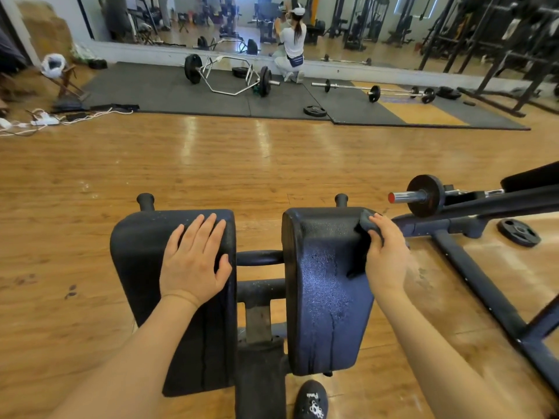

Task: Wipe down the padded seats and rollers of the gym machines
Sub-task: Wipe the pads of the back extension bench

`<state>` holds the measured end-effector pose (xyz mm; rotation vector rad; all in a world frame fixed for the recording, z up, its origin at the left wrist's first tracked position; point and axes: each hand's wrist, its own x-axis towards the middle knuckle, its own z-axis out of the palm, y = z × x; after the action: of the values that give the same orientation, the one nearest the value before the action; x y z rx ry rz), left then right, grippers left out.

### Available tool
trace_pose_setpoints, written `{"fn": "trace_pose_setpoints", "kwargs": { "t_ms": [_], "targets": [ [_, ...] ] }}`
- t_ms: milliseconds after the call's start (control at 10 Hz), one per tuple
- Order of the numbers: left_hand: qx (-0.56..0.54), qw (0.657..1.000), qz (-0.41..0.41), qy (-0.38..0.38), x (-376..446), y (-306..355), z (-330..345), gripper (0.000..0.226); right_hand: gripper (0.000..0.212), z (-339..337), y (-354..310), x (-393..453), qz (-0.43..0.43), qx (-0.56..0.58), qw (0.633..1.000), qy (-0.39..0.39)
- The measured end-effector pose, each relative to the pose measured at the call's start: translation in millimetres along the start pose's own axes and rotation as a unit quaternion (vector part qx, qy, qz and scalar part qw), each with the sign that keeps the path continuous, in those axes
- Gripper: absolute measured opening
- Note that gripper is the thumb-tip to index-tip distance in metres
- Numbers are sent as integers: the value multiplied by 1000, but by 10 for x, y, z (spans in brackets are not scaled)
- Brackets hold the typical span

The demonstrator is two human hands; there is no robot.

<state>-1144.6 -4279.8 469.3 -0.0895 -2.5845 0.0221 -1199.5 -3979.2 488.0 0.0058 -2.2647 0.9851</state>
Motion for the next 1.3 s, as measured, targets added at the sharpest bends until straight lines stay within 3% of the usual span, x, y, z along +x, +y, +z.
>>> {"fn": "trace_pose_setpoints", "kwargs": {
  "t_ms": [100, 200, 300, 400, 600, 700, 800, 900, 1000, 1100, 1300],
  "targets": [
    [1, 1000, -1, -6, -3, 2, -10, 57, 33, 165, -325, -60, -95, -9, 994, -56],
    [5, 1000, -2, -13, 0, 5, -17, 57, 45, 417, -496, -182, -283, -69, 949, -124],
    [7, 1000, -4, -17, 2, 14, -24, 57, 52, 519, -370, -178, -350, -123, 918, -141],
    [8, 1000, -6, -17, 2, 14, -25, 57, 39, 327, -34, -108, -304, -140, 936, -109],
    [8, 1000, -6, -14, 6, 27, -17, 57, 40, -24, 336, 72, -183, -124, 973, -71],
    [11, 1000, -9, -17, 2, 26, -32, 58, 39, 112, 54, -46, -182, -83, 978, -51],
    [13, 999, -12, -27, 3, 23, -32, 58, 42, 349, -199, -256, -249, -58, 964, -78],
    [15, 999, -13, -33, 3, 19, -32, 58, 63, 475, -169, -375, -319, -76, 937, -120],
    [13, 999, -13, -33, 9, 16, -34, 58, 58, 385, 50, -272, -331, -77, 932, -125],
    [14, 999, -11, -30, 4, 15, -35, 58, 43, 231, 258, -189, -267, -87, 956, -88],
    [12, 999, -11, -31, 3, 9, -26, 58, 39, 261, 77, -249, -194, -70, 978, -39]
  ]
}}
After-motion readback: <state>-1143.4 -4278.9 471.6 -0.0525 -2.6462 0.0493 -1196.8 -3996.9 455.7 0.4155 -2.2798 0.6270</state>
